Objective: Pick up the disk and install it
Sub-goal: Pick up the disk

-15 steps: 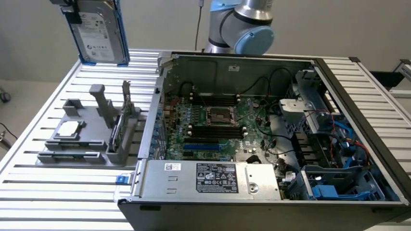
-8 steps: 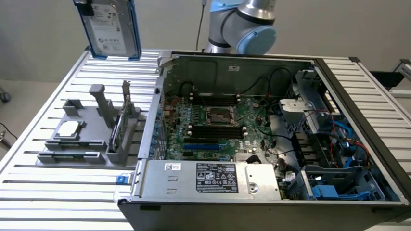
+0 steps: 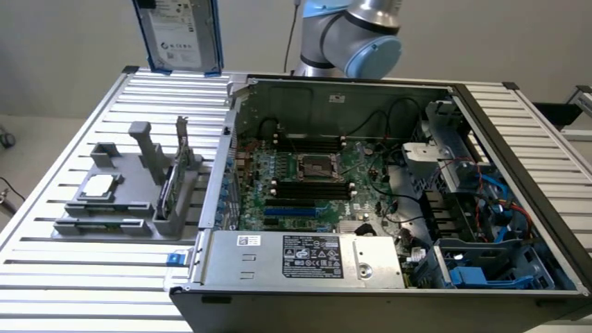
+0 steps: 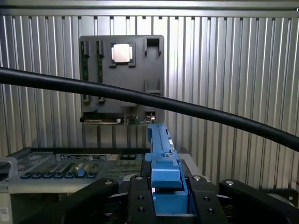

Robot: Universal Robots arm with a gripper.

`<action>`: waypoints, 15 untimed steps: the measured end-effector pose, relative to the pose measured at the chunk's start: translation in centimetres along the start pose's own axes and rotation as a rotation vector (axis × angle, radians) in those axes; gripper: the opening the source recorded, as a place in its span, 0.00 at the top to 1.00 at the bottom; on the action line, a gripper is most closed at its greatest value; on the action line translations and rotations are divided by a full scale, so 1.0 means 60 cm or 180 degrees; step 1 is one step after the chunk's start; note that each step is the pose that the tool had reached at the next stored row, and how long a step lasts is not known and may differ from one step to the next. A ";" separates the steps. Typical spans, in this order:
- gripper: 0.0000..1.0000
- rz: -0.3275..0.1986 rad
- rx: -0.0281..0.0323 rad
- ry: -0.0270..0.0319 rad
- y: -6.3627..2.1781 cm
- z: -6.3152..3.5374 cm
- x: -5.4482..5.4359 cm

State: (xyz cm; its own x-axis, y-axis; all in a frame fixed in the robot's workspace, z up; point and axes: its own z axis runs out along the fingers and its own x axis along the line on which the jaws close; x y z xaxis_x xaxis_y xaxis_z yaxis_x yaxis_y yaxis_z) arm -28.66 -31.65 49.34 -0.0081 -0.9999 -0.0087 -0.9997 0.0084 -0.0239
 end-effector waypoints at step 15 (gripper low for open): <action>0.67 0.0001 -0.0059 -0.0006 -0.115 -0.028 0.028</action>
State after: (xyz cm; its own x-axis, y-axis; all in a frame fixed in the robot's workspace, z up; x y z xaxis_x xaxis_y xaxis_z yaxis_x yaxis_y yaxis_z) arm -21.84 -33.41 51.20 -0.0084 -0.9999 -0.0105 -1.0000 0.0085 -0.0053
